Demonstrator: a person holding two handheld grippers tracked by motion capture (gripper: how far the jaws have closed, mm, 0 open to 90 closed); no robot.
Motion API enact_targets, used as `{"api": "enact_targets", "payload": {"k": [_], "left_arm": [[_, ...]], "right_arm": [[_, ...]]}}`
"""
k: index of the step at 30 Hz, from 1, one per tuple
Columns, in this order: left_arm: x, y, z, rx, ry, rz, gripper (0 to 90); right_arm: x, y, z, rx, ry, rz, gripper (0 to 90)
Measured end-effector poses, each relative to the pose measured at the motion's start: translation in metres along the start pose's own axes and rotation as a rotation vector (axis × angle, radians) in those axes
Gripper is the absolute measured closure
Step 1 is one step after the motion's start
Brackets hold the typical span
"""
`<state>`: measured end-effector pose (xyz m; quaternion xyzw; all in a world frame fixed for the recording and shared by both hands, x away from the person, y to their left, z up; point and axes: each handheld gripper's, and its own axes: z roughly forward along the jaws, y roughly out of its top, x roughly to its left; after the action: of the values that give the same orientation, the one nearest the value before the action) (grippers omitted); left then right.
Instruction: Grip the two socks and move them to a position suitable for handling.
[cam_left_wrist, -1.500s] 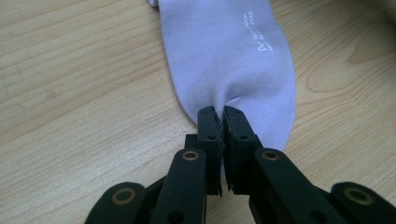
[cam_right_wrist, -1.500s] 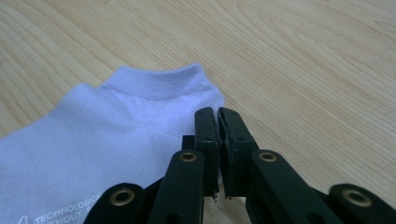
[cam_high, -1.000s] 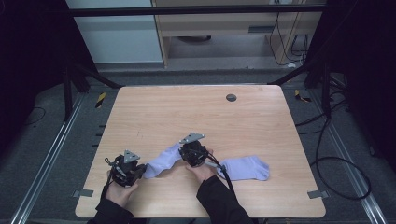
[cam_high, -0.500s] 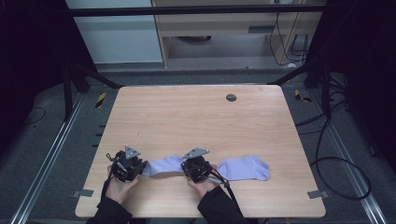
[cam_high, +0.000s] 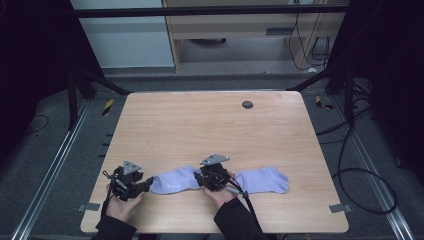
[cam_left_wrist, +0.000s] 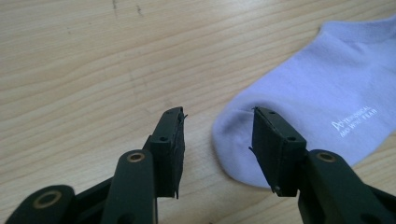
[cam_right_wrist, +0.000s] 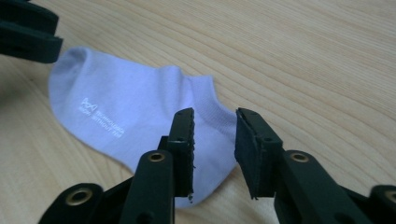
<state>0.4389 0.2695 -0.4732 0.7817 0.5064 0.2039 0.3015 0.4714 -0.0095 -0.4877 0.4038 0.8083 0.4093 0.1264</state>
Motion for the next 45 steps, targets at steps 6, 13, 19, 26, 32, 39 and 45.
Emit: {"api": "enact_targets", "payload": {"k": [6, 13, 19, 26, 32, 39, 45], "left_arm": [[-0.007, -0.002, 0.011, 0.069, -0.027, 0.019, 65.1], [-0.005, -0.001, 0.015, 0.086, -0.056, 0.001, 82.7], [-0.005, 0.003, 0.012, 0.063, -0.052, 0.008, 86.6], [-0.002, 0.009, 0.011, 0.043, -0.024, 0.02, 86.4], [-0.002, 0.011, 0.019, 0.066, 0.016, 0.045, 82.0], [0.006, 0.01, 0.01, -0.006, 0.054, 0.009, 56.8], [0.003, 0.013, -0.001, -0.066, 0.036, -0.007, 49.5]], "right_arm": [[-0.002, -0.004, 0.017, 0.039, -0.022, 0.003, 70.4], [0.002, -0.006, 0.015, 0.049, -0.07, -0.045, 88.1], [0.002, -0.007, 0.011, 0.046, -0.056, -0.016, 90.0], [0.004, -0.01, -0.001, 0.024, -0.023, -0.021, 90.0], [0.007, -0.017, -0.002, 0.047, -0.009, -0.02, 90.0], [0.001, -0.012, -0.014, 0.004, -0.012, -0.002, 81.7], [-0.015, -0.001, -0.035, -0.044, -0.027, 0.021, 63.9]]}}
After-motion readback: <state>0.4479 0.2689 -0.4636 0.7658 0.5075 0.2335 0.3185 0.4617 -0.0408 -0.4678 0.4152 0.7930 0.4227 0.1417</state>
